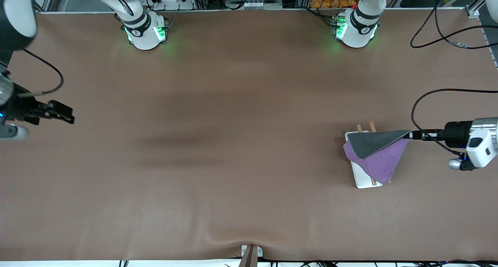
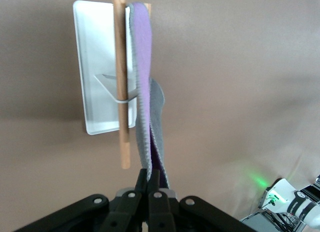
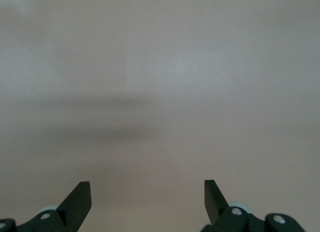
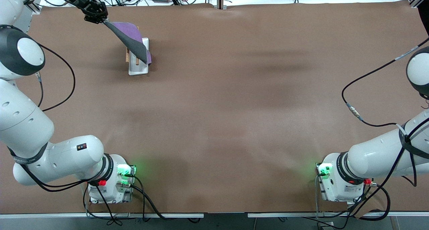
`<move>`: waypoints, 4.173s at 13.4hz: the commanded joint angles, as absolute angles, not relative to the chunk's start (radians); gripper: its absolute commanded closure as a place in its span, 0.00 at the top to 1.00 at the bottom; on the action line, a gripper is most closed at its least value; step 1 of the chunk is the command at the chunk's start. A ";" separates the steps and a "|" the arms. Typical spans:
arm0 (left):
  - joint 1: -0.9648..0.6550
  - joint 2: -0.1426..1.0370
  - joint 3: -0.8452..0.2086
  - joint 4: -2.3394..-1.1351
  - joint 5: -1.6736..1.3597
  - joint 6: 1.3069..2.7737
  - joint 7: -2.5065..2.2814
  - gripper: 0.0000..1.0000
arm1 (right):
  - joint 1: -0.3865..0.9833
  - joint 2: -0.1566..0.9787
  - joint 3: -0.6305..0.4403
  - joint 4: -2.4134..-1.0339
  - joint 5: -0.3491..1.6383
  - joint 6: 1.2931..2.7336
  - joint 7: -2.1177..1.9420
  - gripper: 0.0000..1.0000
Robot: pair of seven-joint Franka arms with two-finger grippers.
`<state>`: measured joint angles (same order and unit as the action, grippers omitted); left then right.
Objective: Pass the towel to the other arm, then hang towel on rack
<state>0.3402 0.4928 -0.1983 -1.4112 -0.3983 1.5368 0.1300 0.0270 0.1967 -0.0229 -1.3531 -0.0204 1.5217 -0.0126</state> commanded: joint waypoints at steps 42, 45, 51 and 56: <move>0.172 0.051 -0.286 -1.400 0.074 1.517 -0.070 1.00 | -0.176 -0.040 0.025 -1.477 -0.015 1.417 -0.002 1.00; 0.023 0.020 -0.160 -1.453 0.072 1.520 -0.136 1.00 | -0.184 -0.040 0.015 -1.474 -0.002 1.417 -0.002 1.00; -0.057 -0.067 -0.080 -1.571 0.058 1.552 -0.153 1.00 | -0.163 -0.041 0.005 -1.463 0.020 1.382 0.002 1.00; -0.072 -0.054 -0.071 -1.565 0.040 1.548 -0.160 1.00 | 0.015 -0.041 -0.186 -1.463 0.023 1.382 0.002 1.00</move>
<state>-0.0562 -0.0380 -0.0859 -1.5408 0.0460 1.5301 -0.1425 -0.0158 -0.0256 -0.1493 -1.4630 0.0103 1.3951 -0.0016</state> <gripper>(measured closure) 0.000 0.000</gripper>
